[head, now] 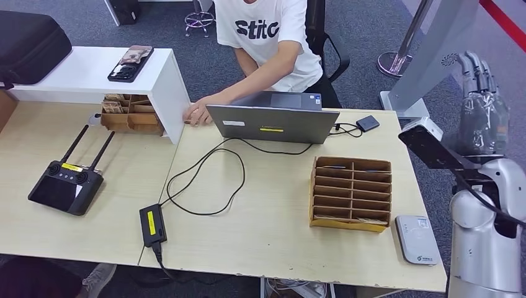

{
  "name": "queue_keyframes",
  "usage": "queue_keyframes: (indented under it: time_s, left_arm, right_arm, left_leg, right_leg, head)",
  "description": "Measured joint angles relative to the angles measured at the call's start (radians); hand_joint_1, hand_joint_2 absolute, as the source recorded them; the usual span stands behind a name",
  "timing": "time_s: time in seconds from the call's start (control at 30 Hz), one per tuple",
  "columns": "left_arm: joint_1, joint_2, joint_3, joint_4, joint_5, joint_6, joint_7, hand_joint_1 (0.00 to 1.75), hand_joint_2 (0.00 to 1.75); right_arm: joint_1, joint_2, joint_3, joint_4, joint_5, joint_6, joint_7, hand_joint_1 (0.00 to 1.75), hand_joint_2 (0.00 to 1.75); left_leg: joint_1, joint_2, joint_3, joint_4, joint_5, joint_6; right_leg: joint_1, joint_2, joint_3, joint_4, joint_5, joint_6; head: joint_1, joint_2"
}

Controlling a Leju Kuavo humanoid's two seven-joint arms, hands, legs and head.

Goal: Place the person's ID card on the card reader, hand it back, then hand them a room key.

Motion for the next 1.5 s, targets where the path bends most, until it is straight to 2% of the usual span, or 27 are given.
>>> queue_keyframes:
  time_s: [0.27,0.57,0.93,1.17,1.5]
  left_arm:
    - [0.000,-0.001,0.000,0.000,0.008,0.001,0.000,0.00,1.75]
    - [0.001,-0.001,0.000,0.000,0.023,0.002,0.000,0.00,1.75]
    - [0.002,-0.001,0.000,0.000,0.030,0.003,0.001,0.00,1.75]
    - [0.003,0.000,0.000,0.000,0.046,0.004,0.002,0.00,1.75]
    - [0.003,0.000,0.000,0.000,0.046,0.002,0.002,0.00,1.75]
  right_arm:
    - [0.043,-0.020,0.004,0.047,0.104,-0.035,0.019,0.00,1.75]
    - [0.105,-0.023,0.072,0.160,0.179,-0.082,0.028,0.00,1.75]
    - [0.130,-0.038,0.119,0.207,0.191,-0.084,0.032,0.00,1.75]
    - [0.165,-0.070,0.165,0.214,0.173,-0.079,0.029,0.00,1.75]
    - [0.188,-0.112,0.183,0.217,0.155,-0.060,0.048,0.00,1.75]
  left_leg:
    - [0.000,0.000,0.000,0.000,0.000,0.000]
    - [0.000,0.000,0.000,0.000,0.000,0.000]
    - [0.000,0.000,0.000,0.000,0.000,0.000]
    - [0.000,0.000,0.000,0.000,0.000,0.001]
    - [0.000,0.000,-0.001,0.000,-0.001,0.001]
  right_leg:
    - [0.000,0.000,0.000,0.000,0.000,0.000]
    - [0.000,0.000,0.000,0.000,-0.001,0.001]
    - [0.000,0.000,0.000,0.000,-0.001,0.001]
    - [0.000,0.000,0.000,0.000,-0.001,0.001]
    - [0.000,0.000,0.000,0.000,-0.001,0.001]
  head:
    - [0.000,0.000]
    - [0.000,0.000]
    - [0.000,0.000]
    - [0.000,0.000]
    - [0.000,0.000]
